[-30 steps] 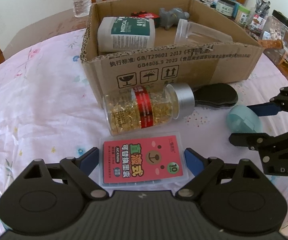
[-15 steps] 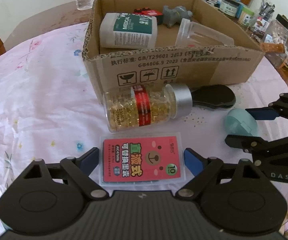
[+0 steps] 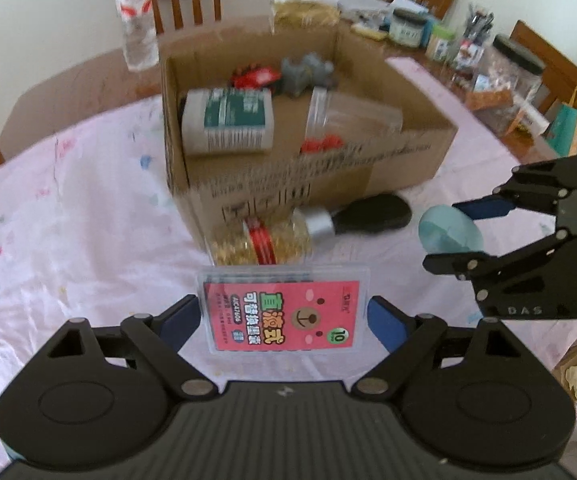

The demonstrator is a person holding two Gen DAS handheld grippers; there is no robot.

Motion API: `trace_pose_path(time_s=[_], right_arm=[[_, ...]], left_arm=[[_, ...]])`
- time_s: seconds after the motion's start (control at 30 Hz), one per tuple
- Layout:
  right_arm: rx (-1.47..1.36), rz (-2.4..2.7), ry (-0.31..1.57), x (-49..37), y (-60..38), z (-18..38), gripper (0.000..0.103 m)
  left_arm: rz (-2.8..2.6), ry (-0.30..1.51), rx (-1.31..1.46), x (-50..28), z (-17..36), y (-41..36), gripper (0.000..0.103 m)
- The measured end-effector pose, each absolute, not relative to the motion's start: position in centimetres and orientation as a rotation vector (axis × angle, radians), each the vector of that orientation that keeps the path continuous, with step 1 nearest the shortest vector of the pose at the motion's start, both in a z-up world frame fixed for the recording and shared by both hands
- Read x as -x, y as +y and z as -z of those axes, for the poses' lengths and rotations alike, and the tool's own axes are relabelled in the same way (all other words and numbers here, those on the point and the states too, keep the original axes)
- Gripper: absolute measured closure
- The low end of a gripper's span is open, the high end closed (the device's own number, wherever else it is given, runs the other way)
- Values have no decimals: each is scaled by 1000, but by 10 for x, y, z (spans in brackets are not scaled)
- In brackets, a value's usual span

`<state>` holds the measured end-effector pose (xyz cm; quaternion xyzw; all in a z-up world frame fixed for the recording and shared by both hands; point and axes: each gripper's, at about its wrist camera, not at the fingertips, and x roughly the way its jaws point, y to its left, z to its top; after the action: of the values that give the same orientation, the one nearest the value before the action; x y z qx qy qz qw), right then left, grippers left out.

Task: Organize rigid objects
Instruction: 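Carry the pink card and light blue case into the box and release both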

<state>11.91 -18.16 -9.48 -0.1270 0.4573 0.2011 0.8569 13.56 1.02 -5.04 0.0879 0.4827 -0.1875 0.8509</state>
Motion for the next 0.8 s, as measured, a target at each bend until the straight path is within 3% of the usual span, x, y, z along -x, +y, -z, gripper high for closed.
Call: trace_pose_path(time_s=[0.4, 0.8], right_arm=[[290, -420, 843, -129, -194, 44, 45], [300, -393, 770, -159, -197, 16, 45]], left_arm=[[394, 826, -178, -178, -5, -1, 13], [311, 895, -121, -231, 28, -1, 11]])
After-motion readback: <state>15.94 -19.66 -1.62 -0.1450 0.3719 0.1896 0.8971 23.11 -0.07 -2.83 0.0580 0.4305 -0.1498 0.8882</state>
